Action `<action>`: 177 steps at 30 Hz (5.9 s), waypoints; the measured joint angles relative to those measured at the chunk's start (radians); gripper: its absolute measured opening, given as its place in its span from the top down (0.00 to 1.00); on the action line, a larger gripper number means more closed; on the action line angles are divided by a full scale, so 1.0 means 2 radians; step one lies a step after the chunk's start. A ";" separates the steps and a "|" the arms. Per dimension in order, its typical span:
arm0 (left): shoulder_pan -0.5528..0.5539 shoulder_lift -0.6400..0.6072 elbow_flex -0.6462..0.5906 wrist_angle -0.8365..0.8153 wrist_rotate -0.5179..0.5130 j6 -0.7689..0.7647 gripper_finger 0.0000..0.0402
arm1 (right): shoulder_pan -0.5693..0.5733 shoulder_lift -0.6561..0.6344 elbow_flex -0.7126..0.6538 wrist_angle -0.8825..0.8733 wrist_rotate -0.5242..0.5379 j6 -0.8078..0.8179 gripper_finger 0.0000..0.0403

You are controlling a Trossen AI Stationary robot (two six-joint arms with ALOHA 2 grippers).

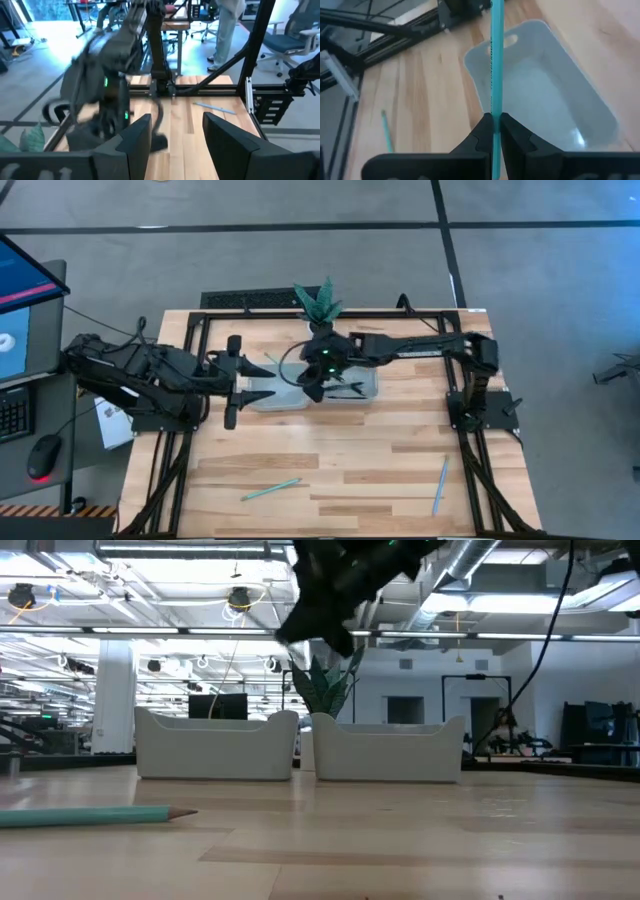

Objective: Sort pens & pencils
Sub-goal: Put the top green pencil into the left gray bin, then put the blue pencil into the left gray bin

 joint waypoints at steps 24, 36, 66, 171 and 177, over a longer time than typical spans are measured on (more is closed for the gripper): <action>0.000 -0.007 0.000 -0.053 -0.018 -0.001 0.58 | -0.012 0.215 0.235 -0.220 0.001 -0.096 0.88; 0.000 -0.007 0.000 -0.060 -0.024 -0.001 0.58 | -0.013 0.208 0.236 -0.211 0.001 -0.091 0.85; 0.000 -0.007 0.000 -0.064 -0.024 -0.001 0.58 | -0.012 0.160 0.274 -0.316 0.057 -0.070 0.43; 0.018 0.057 0.000 0.012 -0.025 -0.058 0.58 | 0.628 -0.109 -0.212 -0.310 0.167 1.036 0.43; 0.019 0.091 0.000 0.048 -0.026 -0.042 0.58 | 0.622 -0.109 -0.211 -0.277 0.234 1.028 0.43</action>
